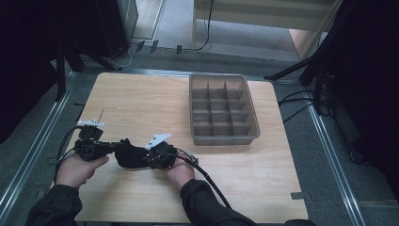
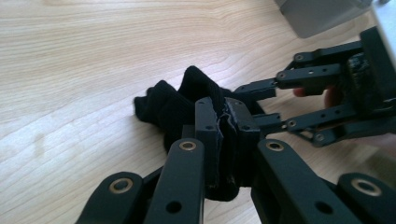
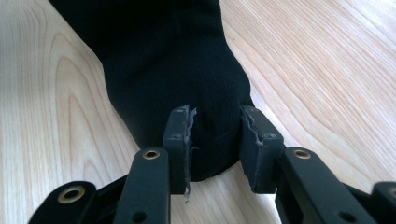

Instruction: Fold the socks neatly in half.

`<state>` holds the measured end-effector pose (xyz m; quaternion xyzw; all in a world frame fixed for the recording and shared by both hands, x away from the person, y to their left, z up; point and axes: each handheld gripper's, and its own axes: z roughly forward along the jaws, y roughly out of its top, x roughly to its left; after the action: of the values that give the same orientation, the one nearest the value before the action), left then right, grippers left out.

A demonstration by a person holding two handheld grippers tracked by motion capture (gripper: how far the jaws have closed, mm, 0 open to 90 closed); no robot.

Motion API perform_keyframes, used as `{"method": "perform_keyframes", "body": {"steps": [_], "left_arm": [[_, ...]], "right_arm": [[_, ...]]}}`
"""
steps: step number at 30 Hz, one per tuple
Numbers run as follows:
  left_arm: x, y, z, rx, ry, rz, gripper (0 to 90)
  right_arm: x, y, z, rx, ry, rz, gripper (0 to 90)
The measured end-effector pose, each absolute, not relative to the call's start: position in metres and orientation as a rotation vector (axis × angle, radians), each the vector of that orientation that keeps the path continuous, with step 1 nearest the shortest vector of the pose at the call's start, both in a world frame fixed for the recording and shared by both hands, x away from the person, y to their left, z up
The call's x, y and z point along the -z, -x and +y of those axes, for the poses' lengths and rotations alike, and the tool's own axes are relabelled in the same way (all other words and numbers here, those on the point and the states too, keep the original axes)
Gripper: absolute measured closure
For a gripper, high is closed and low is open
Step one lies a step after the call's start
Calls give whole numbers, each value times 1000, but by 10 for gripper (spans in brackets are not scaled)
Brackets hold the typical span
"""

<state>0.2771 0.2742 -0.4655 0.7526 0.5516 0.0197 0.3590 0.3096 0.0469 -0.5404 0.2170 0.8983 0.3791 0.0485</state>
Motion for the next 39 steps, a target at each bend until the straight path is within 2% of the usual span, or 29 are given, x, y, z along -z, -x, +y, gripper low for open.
{"method": "perform_keyframes", "body": {"steps": [24, 32, 39], "left_arm": [[485, -289, 246, -4, -2056, 1382, 842], [494, -293, 241, 7, -2089, 1386, 842], [503, -297, 236, -4, -2140, 1369, 841]], "right_arm": [[542, -304, 70, -1197, -640, 2723, 651], [525, -302, 47, -1255, -649, 2714, 634], [528, -305, 24, -1237, -707, 2702, 633]]}}
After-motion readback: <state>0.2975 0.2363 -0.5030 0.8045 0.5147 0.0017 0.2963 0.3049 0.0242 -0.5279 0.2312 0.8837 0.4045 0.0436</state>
